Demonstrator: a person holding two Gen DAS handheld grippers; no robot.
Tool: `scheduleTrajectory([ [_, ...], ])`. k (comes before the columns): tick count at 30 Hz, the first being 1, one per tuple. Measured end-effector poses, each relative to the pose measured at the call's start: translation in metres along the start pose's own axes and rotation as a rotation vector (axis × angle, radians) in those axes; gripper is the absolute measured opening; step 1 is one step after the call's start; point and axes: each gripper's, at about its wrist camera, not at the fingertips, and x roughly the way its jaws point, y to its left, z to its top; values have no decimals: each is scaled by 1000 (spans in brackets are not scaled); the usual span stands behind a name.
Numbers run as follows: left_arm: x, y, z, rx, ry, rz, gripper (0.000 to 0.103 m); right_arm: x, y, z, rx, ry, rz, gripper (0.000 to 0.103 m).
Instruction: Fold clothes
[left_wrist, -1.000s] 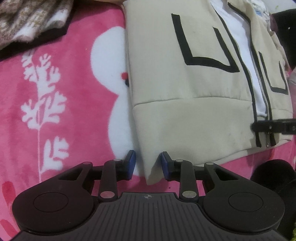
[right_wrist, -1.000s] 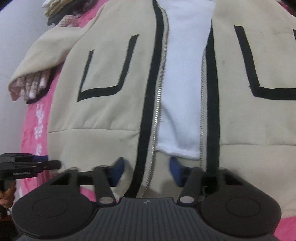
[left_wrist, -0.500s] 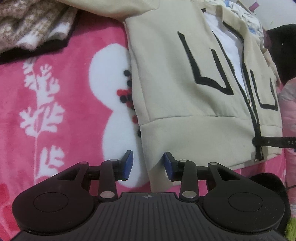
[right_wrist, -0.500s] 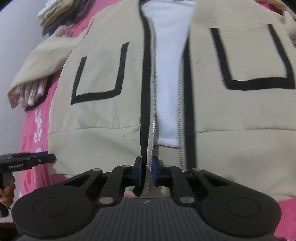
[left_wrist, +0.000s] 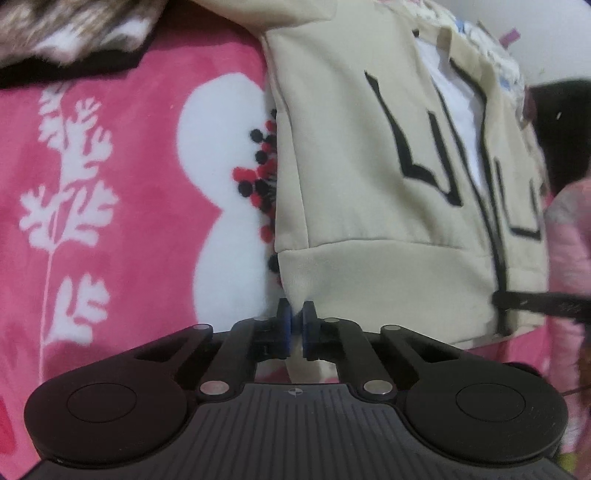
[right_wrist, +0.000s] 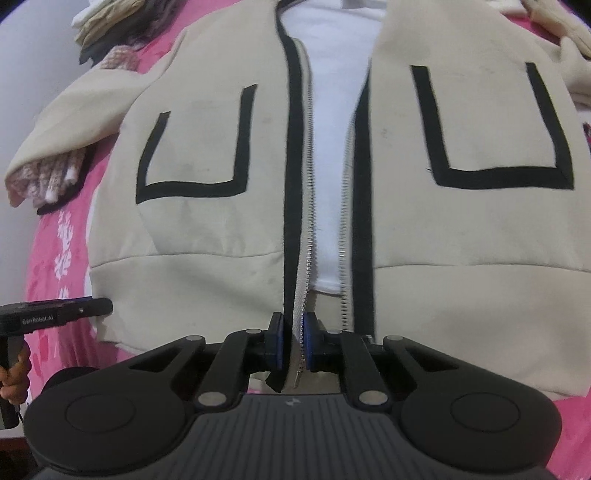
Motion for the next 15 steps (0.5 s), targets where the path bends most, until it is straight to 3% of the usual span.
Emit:
scheduleTrajectory([
  [8, 12, -4, 9, -20, 6, -3, 3, 6, 15, -3, -30, 10, -4, 12],
  [15, 30, -16, 6, 95, 8, 64, 10, 19, 11, -6, -78, 29, -41, 16],
])
